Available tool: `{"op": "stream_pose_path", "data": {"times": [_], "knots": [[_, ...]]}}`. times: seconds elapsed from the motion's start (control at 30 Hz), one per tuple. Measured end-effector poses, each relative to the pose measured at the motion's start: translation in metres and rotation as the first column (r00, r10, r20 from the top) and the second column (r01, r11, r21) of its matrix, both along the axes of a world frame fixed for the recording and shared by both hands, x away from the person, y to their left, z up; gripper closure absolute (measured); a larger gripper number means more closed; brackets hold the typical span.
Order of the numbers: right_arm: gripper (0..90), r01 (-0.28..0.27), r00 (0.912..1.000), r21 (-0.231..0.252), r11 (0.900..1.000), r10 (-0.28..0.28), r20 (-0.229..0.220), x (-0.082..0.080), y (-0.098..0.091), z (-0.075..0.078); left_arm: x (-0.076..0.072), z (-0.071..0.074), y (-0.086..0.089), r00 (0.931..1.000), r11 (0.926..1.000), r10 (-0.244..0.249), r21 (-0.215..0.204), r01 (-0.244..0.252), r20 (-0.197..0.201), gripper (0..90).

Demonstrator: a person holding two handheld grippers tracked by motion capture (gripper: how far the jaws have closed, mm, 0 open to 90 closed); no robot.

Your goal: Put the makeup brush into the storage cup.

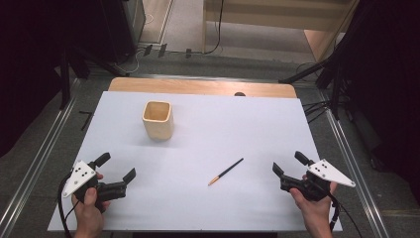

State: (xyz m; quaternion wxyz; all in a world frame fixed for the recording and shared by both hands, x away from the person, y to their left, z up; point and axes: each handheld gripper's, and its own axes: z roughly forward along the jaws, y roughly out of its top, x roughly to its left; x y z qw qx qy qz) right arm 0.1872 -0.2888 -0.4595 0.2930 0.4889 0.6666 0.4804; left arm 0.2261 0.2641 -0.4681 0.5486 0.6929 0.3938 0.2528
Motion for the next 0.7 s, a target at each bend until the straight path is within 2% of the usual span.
{"op": "stream_pose_path", "data": {"times": [0.13,0.23,0.33,0.47,0.53,0.57,0.6,0.63,0.67,0.7], "knots": [[13.7,-0.062,0.9977,-0.012,0.998,0.062,-0.029,0.018,0.009,0.004,0.003,-0.001,-0.009,0.9998,0.9998,-0.019,0.008,0.019,-0.005,0.0],[14.0,-0.089,0.9953,-0.023,0.9958,0.088,-0.04,0.026,0.013,0.006,0.003,-0.002,-0.014,0.9995,0.9992,-0.032,0.026,0.032,-0.004,0.0],[14.3,-0.13,0.9903,-0.034,0.991,0.128,-0.054,0.04,0.022,0.01,0.002,-0.002,-0.014,0.9994,0.9987,-0.035,0.036,0.035,0.001,0.0],[14.9,-0.161,0.9853,-0.036,0.9862,0.159,-0.063,0.051,0.031,0.012,0.0,-0.002,-0.01,0.9996,0.9991,-0.028,0.032,0.028,-0.001,0.0],[16.2,-0.19,0.9797,-0.044,0.9808,0.187,-0.072,0.057,0.038,0.013,0.0,-0.003,-0.008,0.9997,0.9991,-0.026,0.033,0.026,-0.003,0.0],[16.9,-0.23,0.9702,-0.062,0.9712,0.224,-0.093,0.061,0.046,0.015,0.0,-0.003,-0.008,0.9997,0.9991,-0.025,0.034,0.025,-0.003,0.0],[16.9,-0.249,0.9652,-0.075,0.9657,0.241,-0.103,0.063,0.05,0.016,0.0,-0.003,-0.007,0.9996,0.9989,-0.027,0.037,0.027,-0.004,0.0],[16.9,-0.249,0.9652,-0.075,0.9657,0.241,-0.103,0.063,0.05,0.016,0.001,-0.004,-0.006,0.9996,0.9988,-0.028,0.039,0.028,-0.007,0.0],[17.8,-0.282,0.9551,-0.096,0.9546,0.27,-0.122,0.066,0.058,0.018,0.001,-0.004,-0.005,0.9995,0.9987,-0.029,0.041,0.03,-0.008,0.0],[17.8,-0.282,0.9551,-0.096,0.9546,0.27,-0.122,0.066,0.058,0.018,0.001,-0.005,-0.005,0.9995,0.9988,-0.03,0.039,0.03,-0.009,0.0]]}}
